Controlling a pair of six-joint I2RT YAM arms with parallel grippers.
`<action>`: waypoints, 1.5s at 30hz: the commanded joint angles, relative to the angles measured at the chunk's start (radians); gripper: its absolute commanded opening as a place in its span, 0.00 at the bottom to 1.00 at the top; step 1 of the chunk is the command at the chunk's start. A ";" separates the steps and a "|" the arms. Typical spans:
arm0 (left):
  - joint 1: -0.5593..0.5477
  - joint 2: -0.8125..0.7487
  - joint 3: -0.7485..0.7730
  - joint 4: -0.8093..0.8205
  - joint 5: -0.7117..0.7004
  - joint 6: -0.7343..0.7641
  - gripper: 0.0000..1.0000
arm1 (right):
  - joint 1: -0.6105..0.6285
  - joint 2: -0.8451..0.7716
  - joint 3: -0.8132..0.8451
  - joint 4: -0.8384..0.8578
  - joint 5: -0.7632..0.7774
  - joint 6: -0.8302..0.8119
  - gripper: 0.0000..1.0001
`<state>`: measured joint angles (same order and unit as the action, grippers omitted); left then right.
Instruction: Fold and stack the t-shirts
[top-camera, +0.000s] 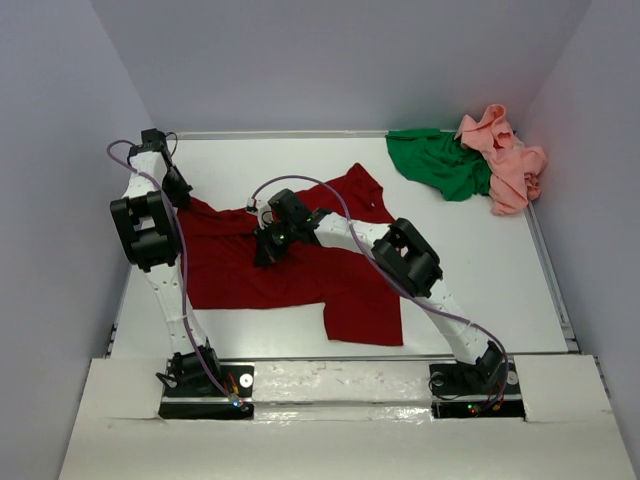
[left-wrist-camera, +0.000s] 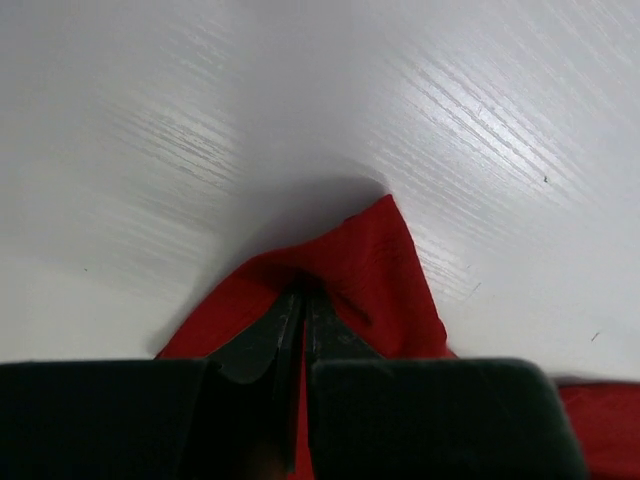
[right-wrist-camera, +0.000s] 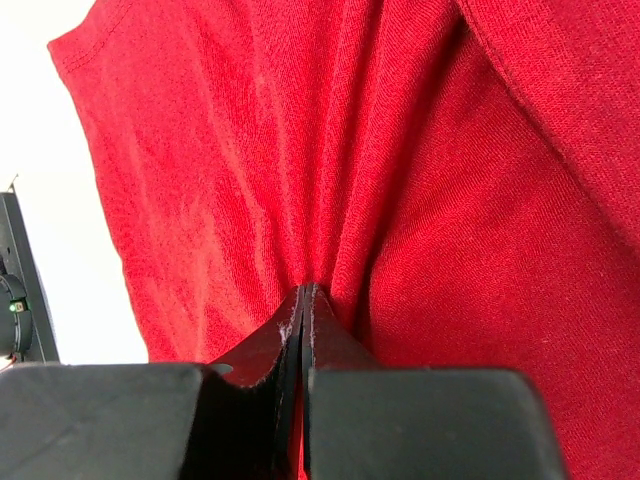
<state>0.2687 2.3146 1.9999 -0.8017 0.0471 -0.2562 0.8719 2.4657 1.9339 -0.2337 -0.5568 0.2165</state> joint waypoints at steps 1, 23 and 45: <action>0.000 -0.021 0.036 -0.014 -0.020 0.002 0.14 | 0.012 0.016 -0.039 -0.116 0.034 -0.022 0.00; -0.017 -0.098 -0.059 0.032 0.034 -0.008 0.15 | -0.178 -0.218 0.115 -0.214 0.038 0.064 0.59; -0.052 -0.130 -0.084 0.022 0.051 -0.002 0.15 | -0.571 -0.094 0.307 -0.374 0.006 0.116 0.58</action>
<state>0.2195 2.2669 1.9038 -0.7502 0.0792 -0.2642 0.3443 2.3409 2.2429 -0.5831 -0.5308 0.3435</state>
